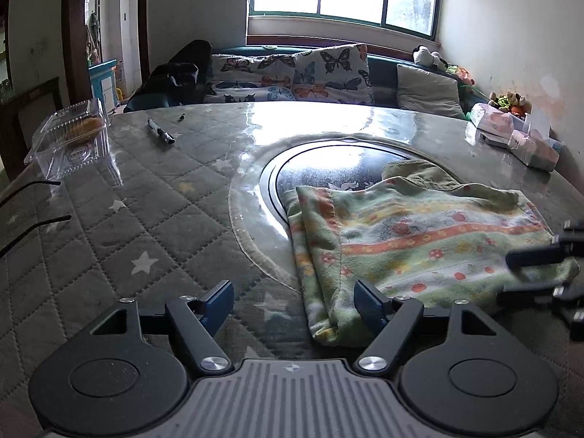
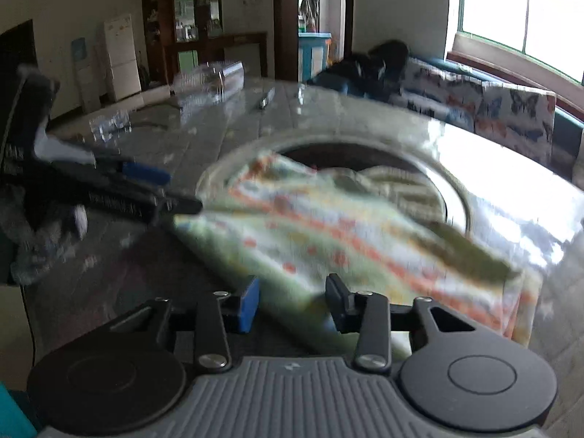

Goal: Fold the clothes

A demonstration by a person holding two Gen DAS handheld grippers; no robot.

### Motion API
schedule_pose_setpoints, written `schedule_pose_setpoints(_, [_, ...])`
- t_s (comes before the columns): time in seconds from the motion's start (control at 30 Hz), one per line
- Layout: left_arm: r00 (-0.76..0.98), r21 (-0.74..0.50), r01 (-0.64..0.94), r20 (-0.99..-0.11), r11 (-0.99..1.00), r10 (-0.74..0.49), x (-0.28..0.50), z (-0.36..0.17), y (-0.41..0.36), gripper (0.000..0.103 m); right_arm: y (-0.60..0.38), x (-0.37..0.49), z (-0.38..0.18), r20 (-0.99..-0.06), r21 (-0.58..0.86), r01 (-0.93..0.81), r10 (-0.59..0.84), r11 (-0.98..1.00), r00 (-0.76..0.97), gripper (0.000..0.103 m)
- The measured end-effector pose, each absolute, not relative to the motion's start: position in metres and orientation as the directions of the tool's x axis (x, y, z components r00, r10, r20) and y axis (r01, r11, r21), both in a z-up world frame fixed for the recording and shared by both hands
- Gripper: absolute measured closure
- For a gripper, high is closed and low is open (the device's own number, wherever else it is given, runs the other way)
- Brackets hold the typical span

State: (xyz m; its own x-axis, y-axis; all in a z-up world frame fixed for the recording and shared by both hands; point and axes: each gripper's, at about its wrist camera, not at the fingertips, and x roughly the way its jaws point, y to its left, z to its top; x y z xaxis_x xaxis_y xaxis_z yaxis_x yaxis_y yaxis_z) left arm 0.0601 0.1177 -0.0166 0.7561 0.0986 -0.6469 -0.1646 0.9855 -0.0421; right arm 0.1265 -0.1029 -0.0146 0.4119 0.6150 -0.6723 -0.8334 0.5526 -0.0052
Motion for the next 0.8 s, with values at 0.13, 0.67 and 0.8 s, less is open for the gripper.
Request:
schedule_pose_setpoints(0.13, [0.753,-0.055,-0.173,-0.651,0.983,0.096,0.059,-0.013,0.121,0.028,-0.099,0.123,-0.010,-0.668,-0.012,-0.841,0.621,0.541,0.409,0.064])
schedule_pose_setpoints(0.67, [0.759,-0.290,-0.254,-0.651,0.923,0.005,0.059,0.004,0.164,0.029,-0.002,0.091,-0.013,-0.687,-0.103,-0.955,0.674,0.279,0.271,0.063])
schedule_pose_setpoints(0.8, [0.755,-0.328,-0.254,-0.655,0.910,-0.025,0.066,0.003,0.163,0.029,0.010,0.092,-0.020,-0.698,-0.119,-0.955,0.661,0.271,0.275,0.062])
